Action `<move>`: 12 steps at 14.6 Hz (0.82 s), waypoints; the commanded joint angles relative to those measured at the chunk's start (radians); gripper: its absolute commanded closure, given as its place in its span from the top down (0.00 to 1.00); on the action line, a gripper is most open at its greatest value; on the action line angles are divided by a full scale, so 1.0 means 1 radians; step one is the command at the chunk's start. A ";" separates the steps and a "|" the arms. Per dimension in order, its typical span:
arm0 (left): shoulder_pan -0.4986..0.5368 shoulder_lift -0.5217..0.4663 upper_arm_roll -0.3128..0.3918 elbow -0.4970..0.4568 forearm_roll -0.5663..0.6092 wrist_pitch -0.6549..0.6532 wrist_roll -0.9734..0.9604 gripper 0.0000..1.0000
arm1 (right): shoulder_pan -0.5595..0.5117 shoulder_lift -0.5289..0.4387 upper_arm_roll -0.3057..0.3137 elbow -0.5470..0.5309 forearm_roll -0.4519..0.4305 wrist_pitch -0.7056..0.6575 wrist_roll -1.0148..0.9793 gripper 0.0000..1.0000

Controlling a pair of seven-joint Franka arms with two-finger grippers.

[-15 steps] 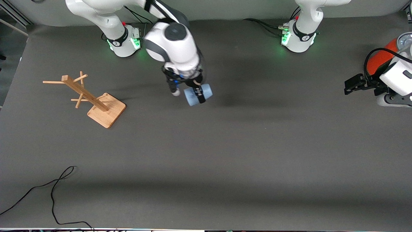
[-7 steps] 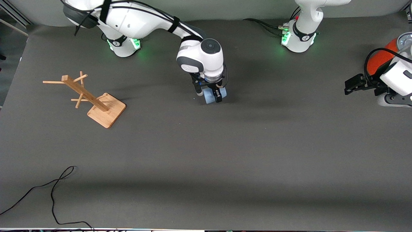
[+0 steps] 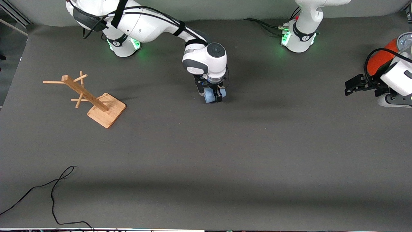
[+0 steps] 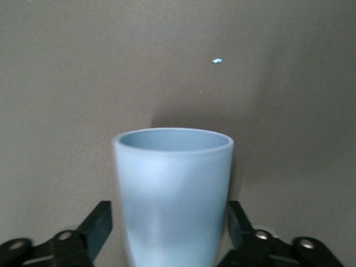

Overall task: Rotate and upright cup with both arms
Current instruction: 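Lower the blue cup onto its side on the table, open the right gripper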

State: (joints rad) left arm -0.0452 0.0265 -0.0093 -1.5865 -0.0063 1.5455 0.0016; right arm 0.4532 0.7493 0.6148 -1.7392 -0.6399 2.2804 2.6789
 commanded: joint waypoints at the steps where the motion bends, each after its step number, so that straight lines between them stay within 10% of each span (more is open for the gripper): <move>1: 0.004 0.004 -0.005 0.016 0.014 0.001 0.014 1.00 | 0.018 0.004 -0.001 0.085 -0.030 -0.115 0.027 1.00; 7: 0.005 0.004 -0.005 0.016 0.012 0.001 0.014 1.00 | -0.004 -0.086 0.068 0.145 0.008 -0.319 -0.123 1.00; 12: 0.005 0.004 -0.005 0.016 0.012 -0.001 0.014 1.00 | -0.140 -0.263 0.077 0.191 0.247 -0.445 -0.556 1.00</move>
State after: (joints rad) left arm -0.0452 0.0265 -0.0093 -1.5865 -0.0060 1.5456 0.0017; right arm 0.3926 0.5723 0.6870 -1.5375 -0.4748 1.8770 2.2955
